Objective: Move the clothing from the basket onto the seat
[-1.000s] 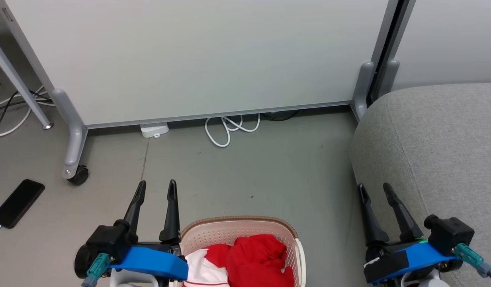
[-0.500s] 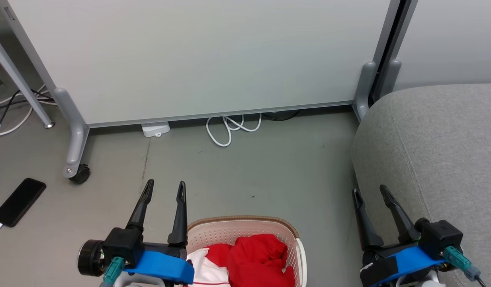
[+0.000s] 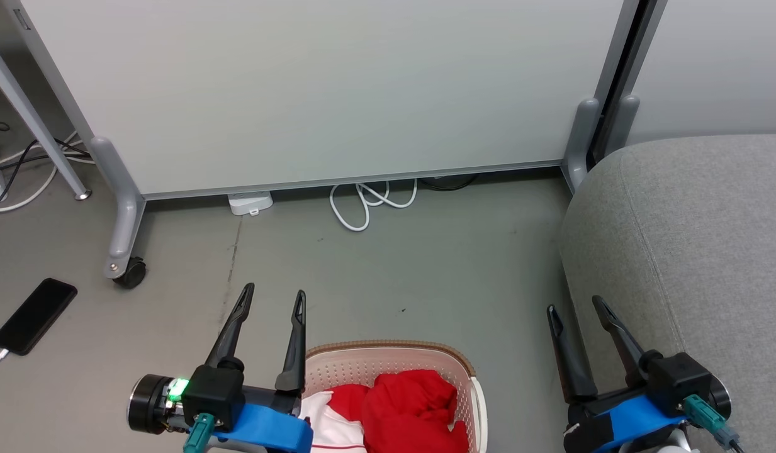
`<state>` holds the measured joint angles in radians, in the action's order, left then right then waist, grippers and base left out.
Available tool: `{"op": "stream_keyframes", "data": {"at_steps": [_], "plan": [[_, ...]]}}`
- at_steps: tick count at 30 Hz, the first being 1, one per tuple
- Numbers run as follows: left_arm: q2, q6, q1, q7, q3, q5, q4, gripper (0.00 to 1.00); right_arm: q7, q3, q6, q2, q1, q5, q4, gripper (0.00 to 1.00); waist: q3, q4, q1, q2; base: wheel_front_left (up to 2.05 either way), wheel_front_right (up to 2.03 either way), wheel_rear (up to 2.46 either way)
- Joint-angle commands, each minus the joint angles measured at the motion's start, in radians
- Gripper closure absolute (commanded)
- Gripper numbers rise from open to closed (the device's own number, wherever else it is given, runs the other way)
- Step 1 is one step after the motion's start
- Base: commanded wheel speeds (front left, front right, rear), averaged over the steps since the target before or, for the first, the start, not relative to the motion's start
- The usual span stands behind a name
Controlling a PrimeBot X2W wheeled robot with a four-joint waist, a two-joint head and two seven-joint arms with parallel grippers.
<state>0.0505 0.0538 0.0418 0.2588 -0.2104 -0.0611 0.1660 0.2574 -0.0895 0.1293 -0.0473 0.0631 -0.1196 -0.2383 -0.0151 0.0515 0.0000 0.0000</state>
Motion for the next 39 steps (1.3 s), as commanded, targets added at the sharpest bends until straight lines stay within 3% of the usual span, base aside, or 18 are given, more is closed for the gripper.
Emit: {"op": "stream_keyframes", "data": {"at_steps": [1,24,39], "plan": [[0.001,0.000,-0.009,0.007,-0.004,0.017,0.001,0.00,0.009,-0.002,0.003,-0.005,0.000,0.016,-0.003,0.00,0.000,0.000,0.0000,0.0000,0.00,0.00,0.00],[0.000,0.006,-0.015,0.008,-0.001,-0.002,0.014,0.00,0.009,0.003,0.002,-0.005,0.009,0.020,-0.038,0.00,0.002,-0.004,0.0000,0.0000,0.00,0.00,0.00],[0.036,0.063,0.138,0.007,-0.049,0.033,0.113,0.00,0.009,0.016,0.002,-0.005,0.056,0.030,-0.008,0.00,-0.085,-0.022,0.0000,0.0000,0.00,0.00,0.00]]}}
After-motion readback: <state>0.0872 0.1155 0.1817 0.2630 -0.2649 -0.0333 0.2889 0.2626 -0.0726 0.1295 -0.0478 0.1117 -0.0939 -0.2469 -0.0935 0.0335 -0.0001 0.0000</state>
